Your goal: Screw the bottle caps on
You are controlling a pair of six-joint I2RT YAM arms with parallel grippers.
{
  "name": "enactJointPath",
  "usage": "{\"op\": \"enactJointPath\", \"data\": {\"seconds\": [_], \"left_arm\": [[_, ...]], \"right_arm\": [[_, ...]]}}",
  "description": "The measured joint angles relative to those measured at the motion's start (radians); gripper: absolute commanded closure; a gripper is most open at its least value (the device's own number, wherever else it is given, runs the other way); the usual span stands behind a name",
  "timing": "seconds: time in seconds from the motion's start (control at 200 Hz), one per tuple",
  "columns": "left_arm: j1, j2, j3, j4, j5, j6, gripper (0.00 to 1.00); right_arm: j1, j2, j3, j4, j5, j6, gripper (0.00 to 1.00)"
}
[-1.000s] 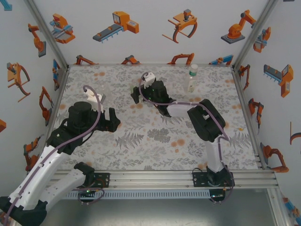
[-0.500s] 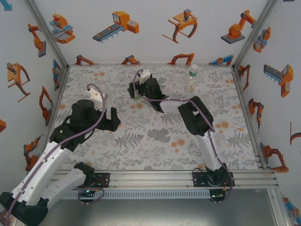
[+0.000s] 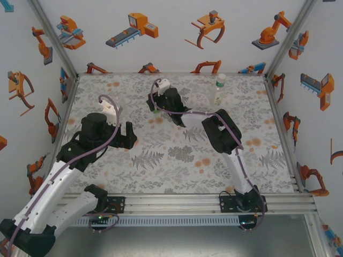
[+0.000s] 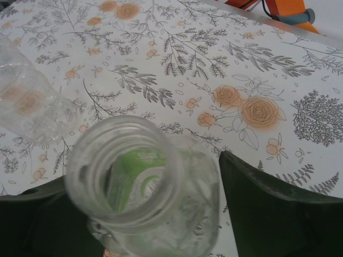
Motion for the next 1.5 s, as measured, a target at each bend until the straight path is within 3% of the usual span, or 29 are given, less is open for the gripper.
{"op": "enactJointPath", "data": {"seconds": [0.371,0.591,1.127,1.502], "left_arm": [[0.004,-0.022,0.0,-0.001,0.008,0.0,0.16],[0.008,-0.035,-0.002,0.017,0.038,0.0,0.16],[0.008,-0.027,-0.05,0.229,0.237,0.0,0.18],[0.008,0.045,-0.088,0.532,0.508,0.035,0.19]], "right_arm": [[0.0,-0.002,0.016,-0.029,-0.018,-0.002,0.52],[0.0,-0.077,0.017,-0.162,-0.064,-0.026,0.54],[0.0,-0.6,-0.29,-0.309,-0.277,-0.036,0.59],[0.0,-0.909,-0.371,-0.591,-0.402,-0.14,0.62]]}}
